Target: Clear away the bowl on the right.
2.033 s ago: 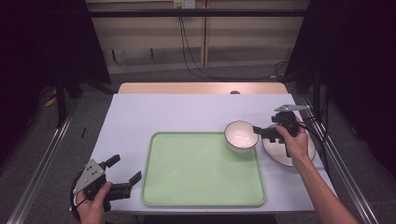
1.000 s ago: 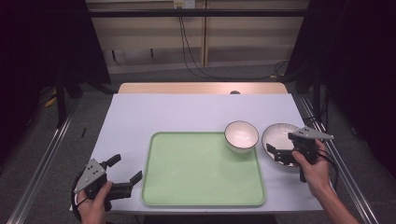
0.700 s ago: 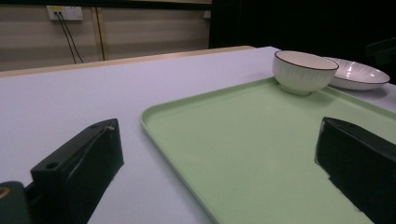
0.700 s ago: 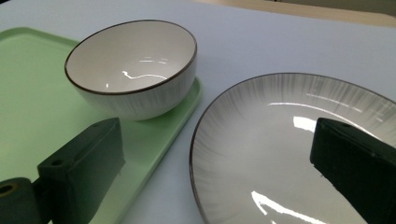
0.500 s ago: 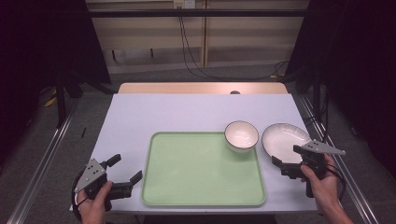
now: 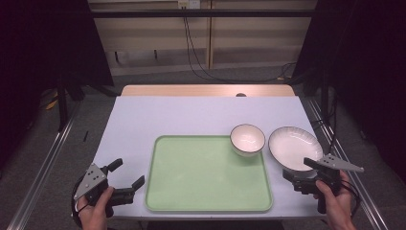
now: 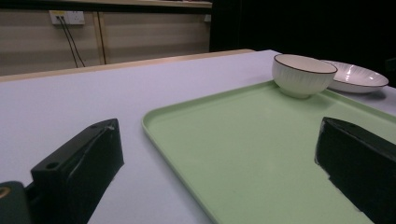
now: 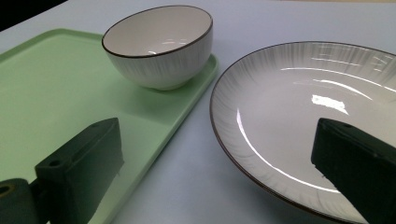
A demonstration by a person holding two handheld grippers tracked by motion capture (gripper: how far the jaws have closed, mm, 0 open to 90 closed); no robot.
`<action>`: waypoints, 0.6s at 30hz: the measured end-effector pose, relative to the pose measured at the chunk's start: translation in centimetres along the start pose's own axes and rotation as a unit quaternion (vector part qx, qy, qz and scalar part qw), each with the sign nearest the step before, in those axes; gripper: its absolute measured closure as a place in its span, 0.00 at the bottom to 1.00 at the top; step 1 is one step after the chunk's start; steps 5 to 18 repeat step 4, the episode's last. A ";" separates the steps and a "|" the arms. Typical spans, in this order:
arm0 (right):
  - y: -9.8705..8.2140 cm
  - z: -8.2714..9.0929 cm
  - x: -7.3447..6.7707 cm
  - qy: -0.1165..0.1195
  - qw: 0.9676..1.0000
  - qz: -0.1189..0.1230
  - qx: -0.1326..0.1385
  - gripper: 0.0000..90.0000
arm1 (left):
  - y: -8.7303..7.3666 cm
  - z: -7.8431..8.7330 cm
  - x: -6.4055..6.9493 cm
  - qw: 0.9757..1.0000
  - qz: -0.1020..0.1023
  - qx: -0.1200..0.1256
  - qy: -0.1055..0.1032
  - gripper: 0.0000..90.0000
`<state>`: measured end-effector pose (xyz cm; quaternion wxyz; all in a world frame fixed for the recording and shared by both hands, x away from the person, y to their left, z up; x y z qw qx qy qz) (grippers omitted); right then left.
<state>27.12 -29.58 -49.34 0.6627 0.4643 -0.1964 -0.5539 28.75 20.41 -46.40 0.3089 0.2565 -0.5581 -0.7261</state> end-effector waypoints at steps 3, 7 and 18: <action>-0.3 -0.3 -0.1 0.007 1.000 0.005 -0.007 0.02 | 0.0 0.0 -0.1 1.000 0.001 0.000 0.002 0.01; -0.3 -0.3 -0.3 0.009 1.000 0.008 -0.009 0.02 | 0.0 -0.1 -0.1 1.000 0.000 -0.001 0.002 0.01; -0.3 -0.3 -0.3 0.009 1.000 0.008 -0.009 0.02 | 0.0 -0.1 -0.1 1.000 0.000 -0.001 0.002 0.01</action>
Point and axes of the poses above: each handheld gripper's, and its own axes: z roughly backward along the jaws, y roughly out of its top, x roughly to its right, the point moved 9 cm from there along -z, roughly forward along the jaws, and after that the axes turned 7 degrees about -z, right-handed, at the moved point
